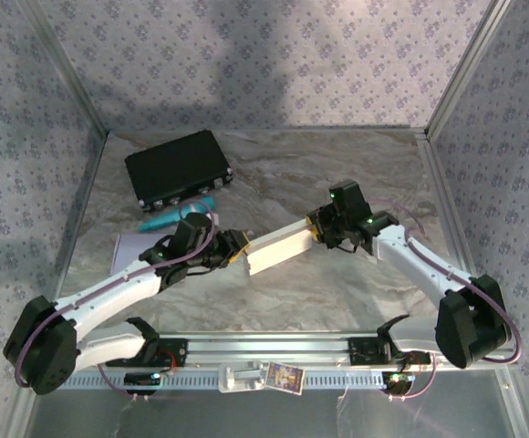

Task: Fold the paper box

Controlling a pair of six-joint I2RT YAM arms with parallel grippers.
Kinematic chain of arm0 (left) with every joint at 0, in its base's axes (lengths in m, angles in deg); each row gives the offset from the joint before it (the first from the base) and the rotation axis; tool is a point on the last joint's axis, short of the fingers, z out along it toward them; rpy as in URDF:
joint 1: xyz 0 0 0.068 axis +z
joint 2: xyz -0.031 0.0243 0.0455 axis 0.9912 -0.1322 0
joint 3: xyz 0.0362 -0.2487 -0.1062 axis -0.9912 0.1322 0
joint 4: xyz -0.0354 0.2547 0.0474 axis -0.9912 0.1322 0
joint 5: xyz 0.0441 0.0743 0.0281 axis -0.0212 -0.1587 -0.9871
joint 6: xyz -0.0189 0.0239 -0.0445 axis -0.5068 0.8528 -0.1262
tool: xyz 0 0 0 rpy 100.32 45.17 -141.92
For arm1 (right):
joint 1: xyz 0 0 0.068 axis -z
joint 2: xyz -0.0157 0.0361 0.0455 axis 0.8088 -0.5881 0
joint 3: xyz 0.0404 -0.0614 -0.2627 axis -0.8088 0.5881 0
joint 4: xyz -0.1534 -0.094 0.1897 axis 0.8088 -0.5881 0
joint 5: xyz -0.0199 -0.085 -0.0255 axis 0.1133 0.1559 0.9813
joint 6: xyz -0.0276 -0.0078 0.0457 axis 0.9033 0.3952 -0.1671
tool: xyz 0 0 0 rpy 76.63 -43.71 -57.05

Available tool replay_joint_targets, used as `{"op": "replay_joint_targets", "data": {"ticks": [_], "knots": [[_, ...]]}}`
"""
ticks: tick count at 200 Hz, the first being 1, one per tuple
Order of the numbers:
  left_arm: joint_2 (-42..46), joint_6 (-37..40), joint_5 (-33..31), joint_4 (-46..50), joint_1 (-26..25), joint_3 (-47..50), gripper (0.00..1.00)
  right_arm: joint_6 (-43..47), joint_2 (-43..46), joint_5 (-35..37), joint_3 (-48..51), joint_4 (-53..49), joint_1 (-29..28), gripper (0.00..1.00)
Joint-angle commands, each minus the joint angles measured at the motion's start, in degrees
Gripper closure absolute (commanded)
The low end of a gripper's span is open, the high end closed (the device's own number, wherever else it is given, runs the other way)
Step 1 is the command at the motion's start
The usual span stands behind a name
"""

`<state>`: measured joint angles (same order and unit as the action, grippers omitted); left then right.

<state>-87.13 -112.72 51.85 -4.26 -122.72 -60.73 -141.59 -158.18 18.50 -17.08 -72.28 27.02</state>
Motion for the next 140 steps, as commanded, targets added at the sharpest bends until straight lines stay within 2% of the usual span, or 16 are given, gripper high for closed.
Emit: {"op": "replay_joint_targets", "data": {"ticks": [1, 51, 94, 140], "knots": [[1.6, -0.5, -0.6, 3.1, -0.6, -1.0, 0.59, -2.0, -1.8, 1.0, 0.3, -7.2, -0.6, 0.68], [0.4, 3.2, -0.4, 2.1, -1.3, -1.3, 0.6, -3.1, -2.0, 1.3, 0.0, -7.6, -0.9, 0.69], [-1.0, 9.3, -2.8, 1.2, -4.5, -1.5, 0.61, -5.1, -2.2, 2.2, 0.0, -7.6, -1.7, 0.7], [2.4, 12.8, -8.9, 1.1, -5.9, 1.1, 0.65, -6.9, -2.4, 2.9, 0.2, -8.1, -2.1, 0.71]]}}
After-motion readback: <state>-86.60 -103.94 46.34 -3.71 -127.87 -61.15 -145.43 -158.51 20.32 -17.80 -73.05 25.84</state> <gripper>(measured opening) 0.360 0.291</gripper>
